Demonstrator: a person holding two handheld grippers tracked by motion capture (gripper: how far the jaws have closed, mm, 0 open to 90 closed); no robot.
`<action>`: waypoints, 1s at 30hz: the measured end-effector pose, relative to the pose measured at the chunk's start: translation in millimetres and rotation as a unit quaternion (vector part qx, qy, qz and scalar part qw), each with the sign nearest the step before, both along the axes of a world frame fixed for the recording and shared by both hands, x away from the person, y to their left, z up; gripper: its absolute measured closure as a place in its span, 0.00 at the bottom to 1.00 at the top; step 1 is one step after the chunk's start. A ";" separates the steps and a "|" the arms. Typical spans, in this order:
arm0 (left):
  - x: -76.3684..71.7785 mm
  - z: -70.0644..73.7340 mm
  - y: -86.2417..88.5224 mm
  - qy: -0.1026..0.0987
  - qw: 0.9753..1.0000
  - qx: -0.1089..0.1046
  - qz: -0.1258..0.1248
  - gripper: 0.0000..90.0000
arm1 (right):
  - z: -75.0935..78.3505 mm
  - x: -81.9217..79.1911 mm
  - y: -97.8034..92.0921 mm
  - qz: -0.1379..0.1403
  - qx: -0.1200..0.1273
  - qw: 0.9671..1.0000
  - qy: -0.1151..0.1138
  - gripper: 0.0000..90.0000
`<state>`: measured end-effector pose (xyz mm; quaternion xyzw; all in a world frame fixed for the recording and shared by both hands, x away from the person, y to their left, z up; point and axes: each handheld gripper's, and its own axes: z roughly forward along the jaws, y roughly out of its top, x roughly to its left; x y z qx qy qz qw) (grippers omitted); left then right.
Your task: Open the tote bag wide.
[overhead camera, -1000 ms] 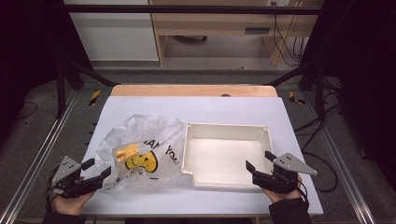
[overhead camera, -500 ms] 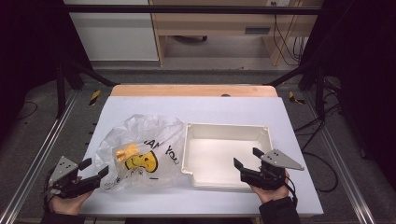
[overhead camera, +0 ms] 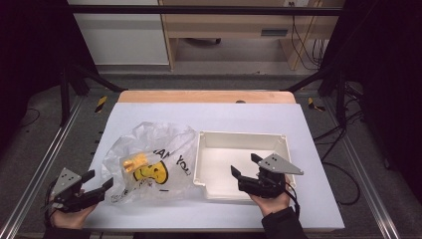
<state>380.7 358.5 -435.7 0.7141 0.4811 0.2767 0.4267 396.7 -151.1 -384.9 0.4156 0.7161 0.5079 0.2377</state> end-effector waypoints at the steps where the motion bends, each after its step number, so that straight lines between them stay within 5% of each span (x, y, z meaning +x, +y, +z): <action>1: 0.2 0.0 1.0 0.000 1.000 0.001 0.003 0.28 | 1.5 1.7 7.2 0.006 0.001 1.000 0.001 0.26; 30: 1.4 -2.3 5.7 0.005 1.000 0.006 0.009 0.29 | 14.5 22.2 87.4 0.060 0.016 0.998 0.004 0.24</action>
